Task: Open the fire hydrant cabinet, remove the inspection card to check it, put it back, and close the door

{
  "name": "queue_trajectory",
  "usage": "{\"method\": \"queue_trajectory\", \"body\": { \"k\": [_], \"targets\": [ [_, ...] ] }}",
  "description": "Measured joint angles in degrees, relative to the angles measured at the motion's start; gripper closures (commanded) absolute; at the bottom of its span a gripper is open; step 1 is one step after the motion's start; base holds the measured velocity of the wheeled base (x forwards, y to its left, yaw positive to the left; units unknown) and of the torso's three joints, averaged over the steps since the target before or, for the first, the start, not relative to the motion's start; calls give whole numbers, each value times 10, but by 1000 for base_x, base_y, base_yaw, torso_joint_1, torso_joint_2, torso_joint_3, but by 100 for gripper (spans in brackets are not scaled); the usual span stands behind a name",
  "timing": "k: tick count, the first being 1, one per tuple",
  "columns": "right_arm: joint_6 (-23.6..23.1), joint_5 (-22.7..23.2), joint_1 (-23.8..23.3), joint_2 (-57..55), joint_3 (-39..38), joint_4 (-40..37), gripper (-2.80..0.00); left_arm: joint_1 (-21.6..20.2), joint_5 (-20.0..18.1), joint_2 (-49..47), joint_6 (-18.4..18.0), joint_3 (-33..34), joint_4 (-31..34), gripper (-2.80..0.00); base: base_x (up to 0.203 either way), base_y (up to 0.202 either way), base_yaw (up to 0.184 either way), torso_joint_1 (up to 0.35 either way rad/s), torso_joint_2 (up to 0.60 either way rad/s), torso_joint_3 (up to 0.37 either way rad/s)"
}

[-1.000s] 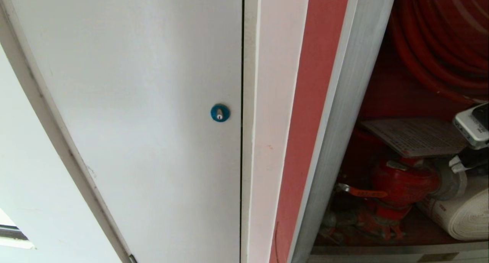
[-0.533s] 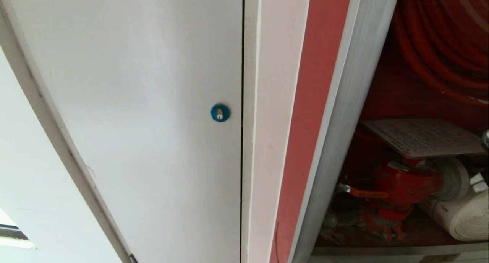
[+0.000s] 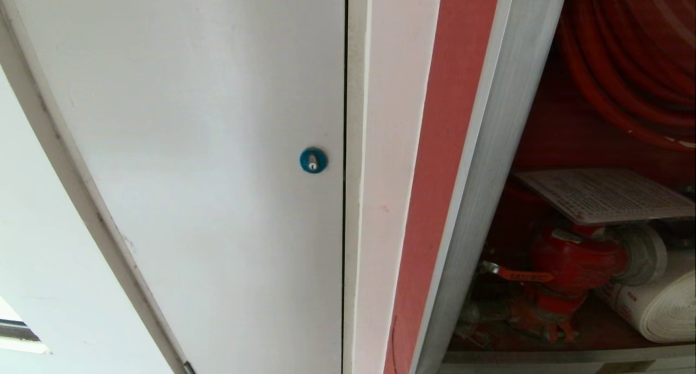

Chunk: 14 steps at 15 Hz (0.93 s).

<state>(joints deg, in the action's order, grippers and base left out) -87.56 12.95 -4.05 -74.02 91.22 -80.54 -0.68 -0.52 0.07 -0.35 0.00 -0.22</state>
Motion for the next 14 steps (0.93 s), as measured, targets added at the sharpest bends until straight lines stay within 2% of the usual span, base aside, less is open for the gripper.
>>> {"method": "queue_trajectory", "body": {
  "k": [3,5,9,11,14],
  "targets": [
    [53,41,-1,20,-12,1,0,0,0,0,0,0,0,0,0,0,0,0,0,0],
    [120,73,-4,32,-14,3,0,0,0,0,0,0,0,0,0,0,0,0,0,0],
    [270,131,-20,68,-23,32,0,0,0,0,0,0,0,0,0,0,0,0,0,0],
    [353,139,-25,90,-35,58,0,0,0,0,0,0,0,0,0,0,0,0,0,0],
    [514,138,-28,128,-45,112,0,0,0,0,0,0,0,0,0,0,0,0,0,0]
  ]
}}
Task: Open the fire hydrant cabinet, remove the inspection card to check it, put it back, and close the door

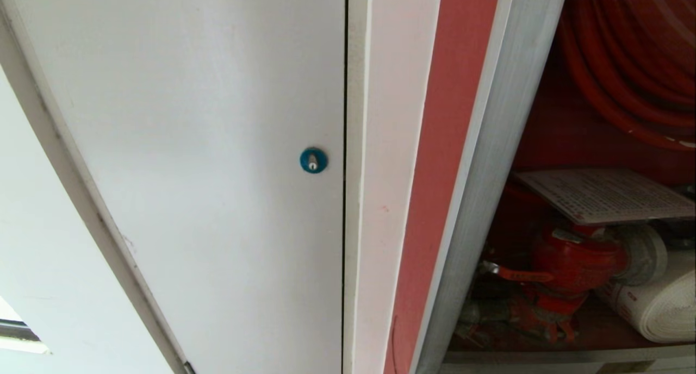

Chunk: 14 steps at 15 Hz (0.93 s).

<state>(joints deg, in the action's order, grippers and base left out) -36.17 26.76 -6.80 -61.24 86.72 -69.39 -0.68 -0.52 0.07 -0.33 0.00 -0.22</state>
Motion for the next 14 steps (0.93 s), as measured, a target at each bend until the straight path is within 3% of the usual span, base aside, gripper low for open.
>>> {"method": "queue_trajectory", "body": {
  "k": [2,4,7,9,11,14],
  "targets": [
    [108,-5,0,31,-4,36,0,0,0,0,0,0,0,0,0,0,0,0,0,0],
    [179,-17,-1,63,-18,51,0,0,0,0,0,0,0,0,0,0,0,0,0,0],
    [221,-21,-1,104,-54,70,0,0,0,0,0,0,0,0,0,0,0,0,0,0],
    [279,-27,-1,124,-76,126,0,0,0,0,0,0,0,0,0,0,0,0,0,0],
    [334,-73,-2,141,-103,198,0,0,0,0,0,0,0,0,0,0,0,0,0,0],
    [358,-158,-2,163,-174,312,0,0,0,0,0,0,0,0,0,0,0,0,0,0]
  ]
}}
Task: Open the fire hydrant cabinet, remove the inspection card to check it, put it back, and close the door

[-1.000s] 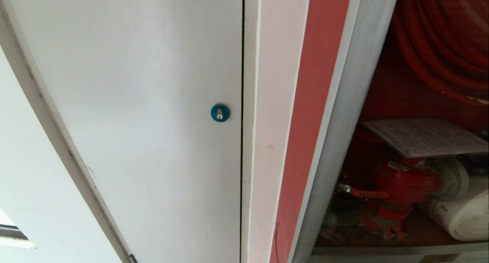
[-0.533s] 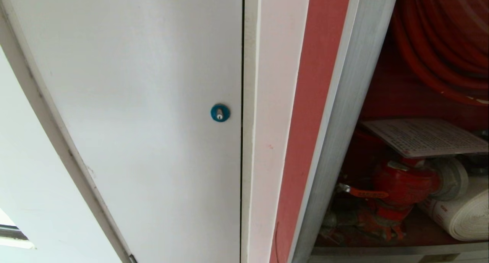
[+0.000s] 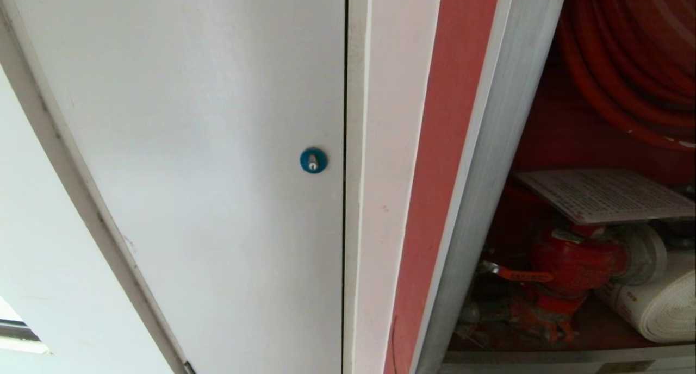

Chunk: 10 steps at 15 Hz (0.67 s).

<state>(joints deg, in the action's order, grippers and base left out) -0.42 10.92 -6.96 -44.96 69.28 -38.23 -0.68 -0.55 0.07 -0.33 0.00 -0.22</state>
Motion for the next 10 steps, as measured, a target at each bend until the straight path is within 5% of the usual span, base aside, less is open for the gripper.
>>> {"method": "queue_trajectory", "body": {
  "k": [3,10],
  "targets": [
    [17,-61,3,26,-53,94,0,0,0,0,0,0,0,0,0,0,0,0,0,0],
    [44,-131,67,107,-124,103,0,0,0,0,0,0,0,0,0,0,0,0,0,0]
  ]
}}
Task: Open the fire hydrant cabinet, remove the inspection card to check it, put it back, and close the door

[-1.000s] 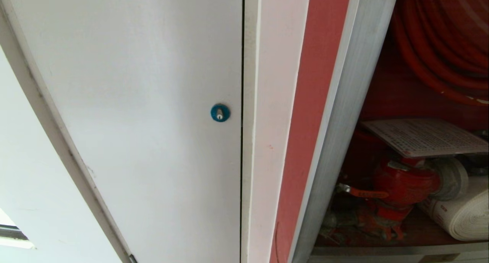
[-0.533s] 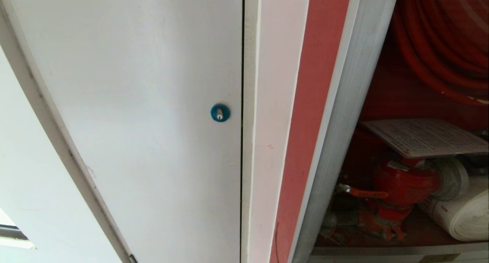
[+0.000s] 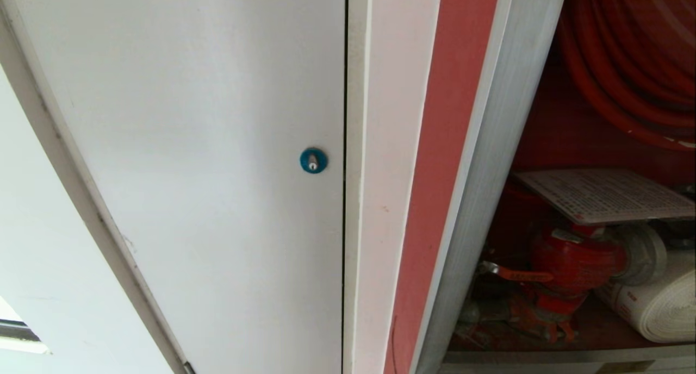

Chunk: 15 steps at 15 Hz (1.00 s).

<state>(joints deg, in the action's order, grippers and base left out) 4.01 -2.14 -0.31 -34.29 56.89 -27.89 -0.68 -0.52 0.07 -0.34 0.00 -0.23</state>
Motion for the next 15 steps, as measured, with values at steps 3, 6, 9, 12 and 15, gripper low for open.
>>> {"method": "queue_trajectory", "body": {
  "k": [3,6,9,12,15],
  "targets": [
    [-2,-9,5,55,-45,20,0,0,0,0,0,0,0,0,0,0,0,0,0,0],
    [-10,-10,6,114,-84,26,0,0,0,0,0,0,0,0,0,0,0,0,0,0],
    [-25,-9,6,180,-132,27,0,0,0,0,0,0,0,0,0,0,0,0,0,0],
    [-32,-9,6,245,-204,30,0,0,0,0,0,0,0,0,0,0,0,0,0,0],
    [-37,-9,6,307,-298,69,0,0,0,0,0,0,0,0,0,0,0,0,0,0]
  ]
}}
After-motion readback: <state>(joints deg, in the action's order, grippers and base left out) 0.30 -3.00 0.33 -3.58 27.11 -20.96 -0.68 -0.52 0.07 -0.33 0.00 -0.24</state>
